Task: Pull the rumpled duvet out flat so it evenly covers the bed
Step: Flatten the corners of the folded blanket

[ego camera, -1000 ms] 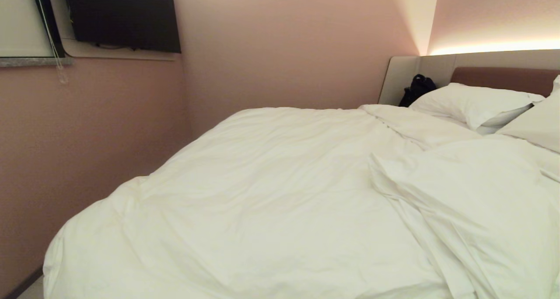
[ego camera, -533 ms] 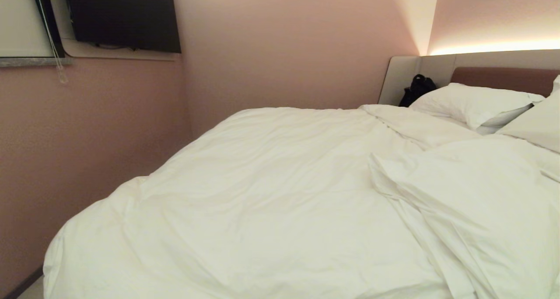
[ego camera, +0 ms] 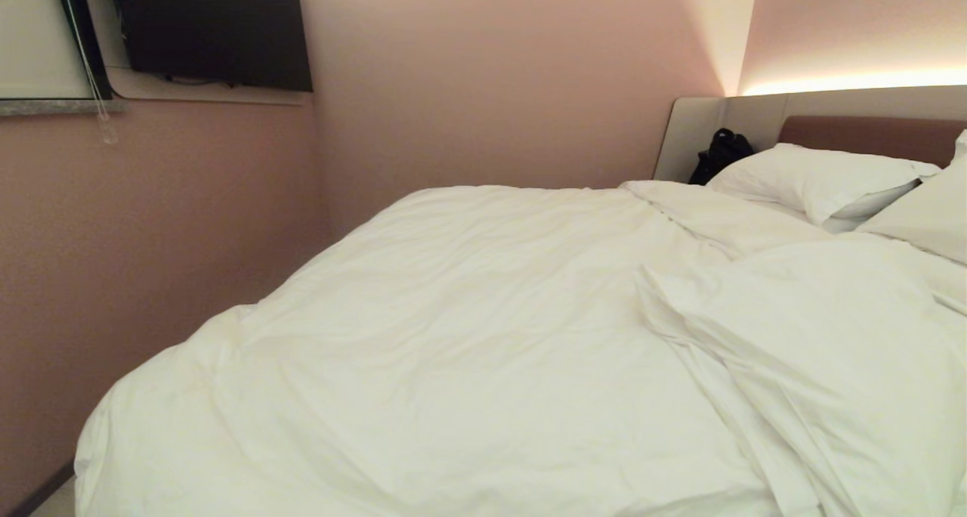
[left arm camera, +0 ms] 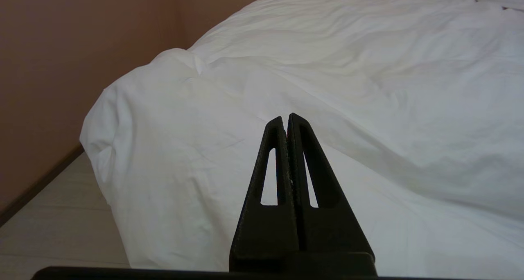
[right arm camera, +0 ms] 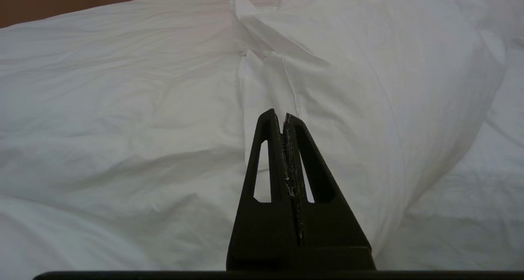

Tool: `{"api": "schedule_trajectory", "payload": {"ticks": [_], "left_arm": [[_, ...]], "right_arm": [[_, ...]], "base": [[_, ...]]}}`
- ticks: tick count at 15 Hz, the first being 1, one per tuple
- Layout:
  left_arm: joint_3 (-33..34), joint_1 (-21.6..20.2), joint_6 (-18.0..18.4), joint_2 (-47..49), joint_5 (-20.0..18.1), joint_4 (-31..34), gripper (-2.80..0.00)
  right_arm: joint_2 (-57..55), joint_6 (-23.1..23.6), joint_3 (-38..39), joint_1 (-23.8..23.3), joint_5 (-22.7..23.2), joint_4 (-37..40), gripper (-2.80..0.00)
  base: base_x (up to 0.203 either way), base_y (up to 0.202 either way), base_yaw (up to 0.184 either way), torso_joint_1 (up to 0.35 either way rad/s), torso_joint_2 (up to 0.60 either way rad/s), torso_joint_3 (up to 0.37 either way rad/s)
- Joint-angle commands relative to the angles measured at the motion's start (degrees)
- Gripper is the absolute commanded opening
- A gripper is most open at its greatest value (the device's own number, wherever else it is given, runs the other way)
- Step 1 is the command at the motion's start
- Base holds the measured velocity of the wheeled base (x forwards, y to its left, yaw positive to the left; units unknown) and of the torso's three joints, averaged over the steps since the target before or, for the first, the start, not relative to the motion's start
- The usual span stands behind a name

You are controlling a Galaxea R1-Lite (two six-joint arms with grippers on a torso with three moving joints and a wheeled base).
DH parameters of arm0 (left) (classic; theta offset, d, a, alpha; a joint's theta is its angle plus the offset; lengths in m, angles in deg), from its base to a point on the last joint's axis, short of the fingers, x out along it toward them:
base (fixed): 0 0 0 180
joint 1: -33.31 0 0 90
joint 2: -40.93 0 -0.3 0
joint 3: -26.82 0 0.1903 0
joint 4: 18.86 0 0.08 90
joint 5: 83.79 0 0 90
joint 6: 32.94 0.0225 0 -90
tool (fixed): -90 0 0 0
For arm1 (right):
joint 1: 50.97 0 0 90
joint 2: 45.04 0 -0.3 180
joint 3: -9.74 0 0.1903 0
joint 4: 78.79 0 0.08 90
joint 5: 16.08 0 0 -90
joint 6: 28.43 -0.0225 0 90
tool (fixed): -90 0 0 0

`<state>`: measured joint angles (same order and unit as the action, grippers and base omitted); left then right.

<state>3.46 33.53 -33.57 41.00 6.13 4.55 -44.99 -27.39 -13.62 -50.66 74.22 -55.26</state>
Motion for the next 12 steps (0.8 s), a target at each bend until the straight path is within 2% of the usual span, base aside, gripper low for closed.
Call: {"api": "schedule_trajectory", "payload": {"ticks": [1, 10, 12], "left_arm": [[0.0, 0.04, -0.16, -0.07, 0.17, -0.04, -2.8], [0.0, -0.04, 0.12, -0.07, 0.17, 0.15, -2.8], [0.0, -0.04, 0.13, -0.07, 0.01, 0.14, -2.8]], "right_arm": [[-0.05, 0.02, 0.0, 0.04, 0.04, 0.01, -2.8], [-0.05, 0.02, 0.0, 0.04, 0.04, 0.01, -2.8], [-0.05, 0.02, 0.0, 0.04, -0.04, 0.01, -2.8]], "base": [[0.0, 0.0, 0.0, 0.0, 0.0, 0.0], [0.0, 0.0, 0.0, 0.0, 0.0, 0.0], [-0.133, 0.0, 0.0, 0.007, 0.0, 0.002]]}}
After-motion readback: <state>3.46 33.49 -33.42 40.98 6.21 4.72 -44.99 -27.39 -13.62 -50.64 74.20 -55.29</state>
